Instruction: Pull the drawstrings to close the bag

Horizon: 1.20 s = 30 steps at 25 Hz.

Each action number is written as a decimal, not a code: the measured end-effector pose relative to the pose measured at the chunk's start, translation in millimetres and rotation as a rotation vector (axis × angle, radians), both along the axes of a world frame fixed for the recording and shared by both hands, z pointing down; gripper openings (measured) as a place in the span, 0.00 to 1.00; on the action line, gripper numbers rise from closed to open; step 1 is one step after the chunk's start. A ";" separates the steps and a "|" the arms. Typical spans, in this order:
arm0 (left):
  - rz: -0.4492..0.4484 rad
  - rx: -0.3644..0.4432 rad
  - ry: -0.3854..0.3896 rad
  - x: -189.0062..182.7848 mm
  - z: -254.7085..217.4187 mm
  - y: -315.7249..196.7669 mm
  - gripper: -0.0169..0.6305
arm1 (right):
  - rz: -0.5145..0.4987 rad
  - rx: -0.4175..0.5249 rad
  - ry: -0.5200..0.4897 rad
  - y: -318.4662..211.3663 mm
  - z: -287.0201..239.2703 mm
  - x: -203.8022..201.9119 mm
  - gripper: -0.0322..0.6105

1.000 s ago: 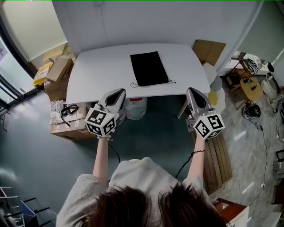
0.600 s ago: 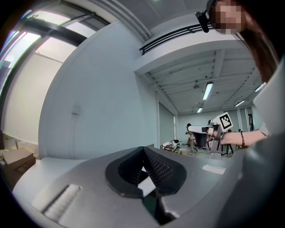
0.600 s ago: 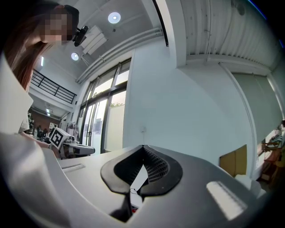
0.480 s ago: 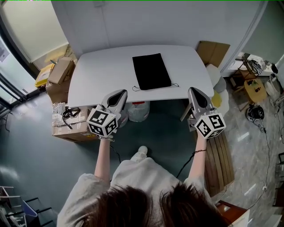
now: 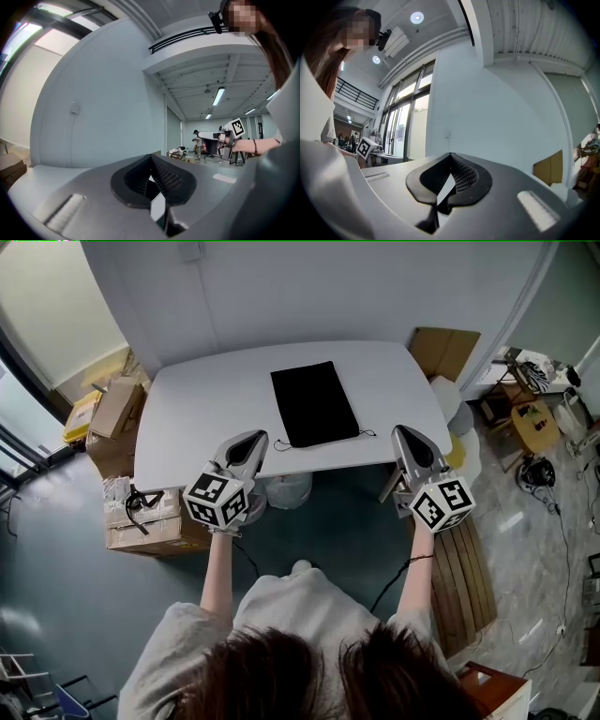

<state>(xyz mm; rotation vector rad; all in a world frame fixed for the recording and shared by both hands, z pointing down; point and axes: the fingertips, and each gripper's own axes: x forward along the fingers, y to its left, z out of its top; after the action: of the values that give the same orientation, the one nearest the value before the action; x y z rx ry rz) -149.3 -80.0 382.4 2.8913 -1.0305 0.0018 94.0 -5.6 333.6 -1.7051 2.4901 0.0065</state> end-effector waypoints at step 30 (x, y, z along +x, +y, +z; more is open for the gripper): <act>0.003 -0.055 -0.009 21.3 26.1 -83.1 0.02 | 0.009 -0.060 -0.022 -99.2 24.8 29.8 0.07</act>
<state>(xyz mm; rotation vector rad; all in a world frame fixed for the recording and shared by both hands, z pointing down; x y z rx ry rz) -128.0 -163.1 408.5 2.8458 -1.0116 0.0426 123.8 -104.8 358.4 -1.7290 2.4908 -0.0861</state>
